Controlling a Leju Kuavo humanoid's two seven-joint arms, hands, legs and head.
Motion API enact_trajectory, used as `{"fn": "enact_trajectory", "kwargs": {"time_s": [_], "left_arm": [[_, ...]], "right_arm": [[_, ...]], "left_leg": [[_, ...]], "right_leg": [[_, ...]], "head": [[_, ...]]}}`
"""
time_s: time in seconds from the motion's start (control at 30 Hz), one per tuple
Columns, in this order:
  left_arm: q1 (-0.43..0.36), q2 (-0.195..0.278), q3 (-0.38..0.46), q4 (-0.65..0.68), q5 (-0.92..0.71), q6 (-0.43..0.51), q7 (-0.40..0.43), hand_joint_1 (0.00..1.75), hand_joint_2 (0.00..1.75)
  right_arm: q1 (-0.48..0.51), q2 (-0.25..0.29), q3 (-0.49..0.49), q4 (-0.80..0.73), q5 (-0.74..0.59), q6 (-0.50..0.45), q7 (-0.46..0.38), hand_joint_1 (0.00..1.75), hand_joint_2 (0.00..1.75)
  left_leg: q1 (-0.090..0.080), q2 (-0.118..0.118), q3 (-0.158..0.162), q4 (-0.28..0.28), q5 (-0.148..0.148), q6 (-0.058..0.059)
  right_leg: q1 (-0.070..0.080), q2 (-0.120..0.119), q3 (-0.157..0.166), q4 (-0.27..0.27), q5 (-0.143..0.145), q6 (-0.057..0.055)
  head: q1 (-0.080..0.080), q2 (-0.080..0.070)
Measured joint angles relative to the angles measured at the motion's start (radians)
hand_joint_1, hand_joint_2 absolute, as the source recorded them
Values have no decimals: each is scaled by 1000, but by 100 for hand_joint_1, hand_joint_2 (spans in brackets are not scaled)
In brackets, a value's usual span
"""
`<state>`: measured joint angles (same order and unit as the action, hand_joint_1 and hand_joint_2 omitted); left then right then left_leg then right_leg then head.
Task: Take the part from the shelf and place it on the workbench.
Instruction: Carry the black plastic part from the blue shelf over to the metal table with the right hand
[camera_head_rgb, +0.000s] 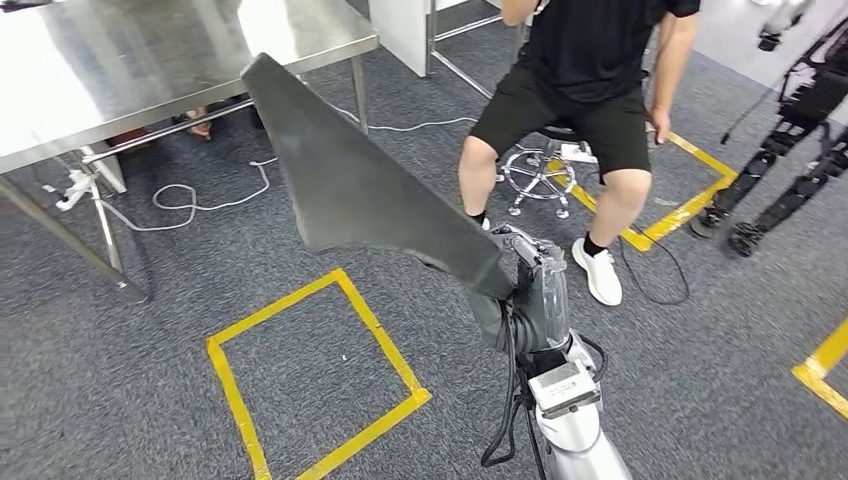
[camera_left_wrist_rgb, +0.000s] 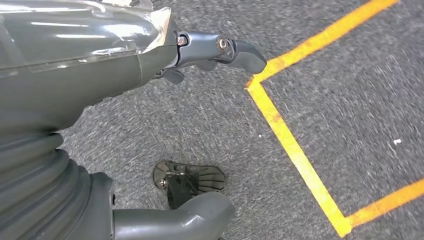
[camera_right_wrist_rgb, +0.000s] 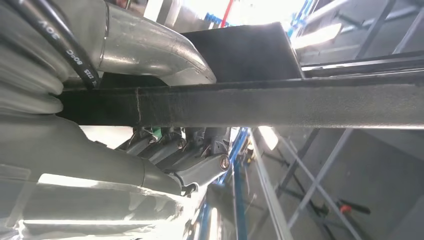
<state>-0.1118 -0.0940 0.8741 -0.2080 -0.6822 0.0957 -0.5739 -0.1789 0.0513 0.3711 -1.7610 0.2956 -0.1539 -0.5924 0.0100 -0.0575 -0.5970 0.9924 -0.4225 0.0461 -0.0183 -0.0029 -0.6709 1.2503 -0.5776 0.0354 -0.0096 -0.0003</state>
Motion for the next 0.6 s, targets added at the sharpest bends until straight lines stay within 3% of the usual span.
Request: {"fn": "enact_trajectory", "kwargs": {"time_s": [0.07,0.1,0.2,0.23,0.3,0.37,0.43,0.47,0.53,0.6], "left_arm": [[1,0,0,0,-1,0,0,0,175],[1,0,0,0,-2,1,0,0,175],[7,1,1,0,-2,1,0,0,175],[10,0,2,0,-4,1,0,0,175],[10,0,3,0,-5,1,0,0,175],[6,0,3,0,-6,2,1,0,175],[6,0,4,0,-6,2,3,0,175],[7,0,4,0,-6,2,4,0,175],[8,0,5,0,-6,2,5,0,175],[6,0,6,0,-6,3,6,0,175]], "right_arm": [[0,-2,0,0,0,-1,0,175,175],[0,-3,0,0,-1,-1,0,175,175],[-1,-3,0,1,-2,-2,0,175,175],[-1,-2,-1,1,-2,-2,0,175,175],[-2,0,-1,1,-2,-3,0,175,175],[-1,1,-2,1,-3,-2,1,175,175],[0,1,-2,2,-3,-2,1,175,175],[0,2,-2,2,-3,-2,1,175,175],[0,3,-2,2,-3,-2,1,175,175],[-2,5,-2,2,-3,-2,1,175,175]], "left_leg": [[2,-27,-1,10,-7,-11],[2,-38,-4,15,-11,-18],[4,-54,-12,20,-14,-34],[6,-47,-14,23,-16,-37],[7,-4,-33,69,-44,-45],[7,42,-90,187,-105,-52],[8,54,-149,299,-144,-53],[8,55,-155,308,-138,-50],[4,67,-106,212,-79,-36],[-10,110,-39,83,-33,-17]], "right_leg": [[-9,20,54,-140,67,19],[-11,28,76,-191,88,17],[-7,26,90,-218,101,-11],[-7,21,90,-219,103,-18],[-9,8,94,-221,104,-32],[-4,-9,96,-221,101,-41],[1,-29,96,-221,98,-46],[4,-40,97,-221,97,-48],[10,-59,101,-221,93,-51],[17,-77,105,-222,89,-51]], "head": [[1,0],[2,0],[1,0],[1,0],[-3,0],[-6,0],[-6,0],[-6,0],[-6,0],[-5,0]]}}
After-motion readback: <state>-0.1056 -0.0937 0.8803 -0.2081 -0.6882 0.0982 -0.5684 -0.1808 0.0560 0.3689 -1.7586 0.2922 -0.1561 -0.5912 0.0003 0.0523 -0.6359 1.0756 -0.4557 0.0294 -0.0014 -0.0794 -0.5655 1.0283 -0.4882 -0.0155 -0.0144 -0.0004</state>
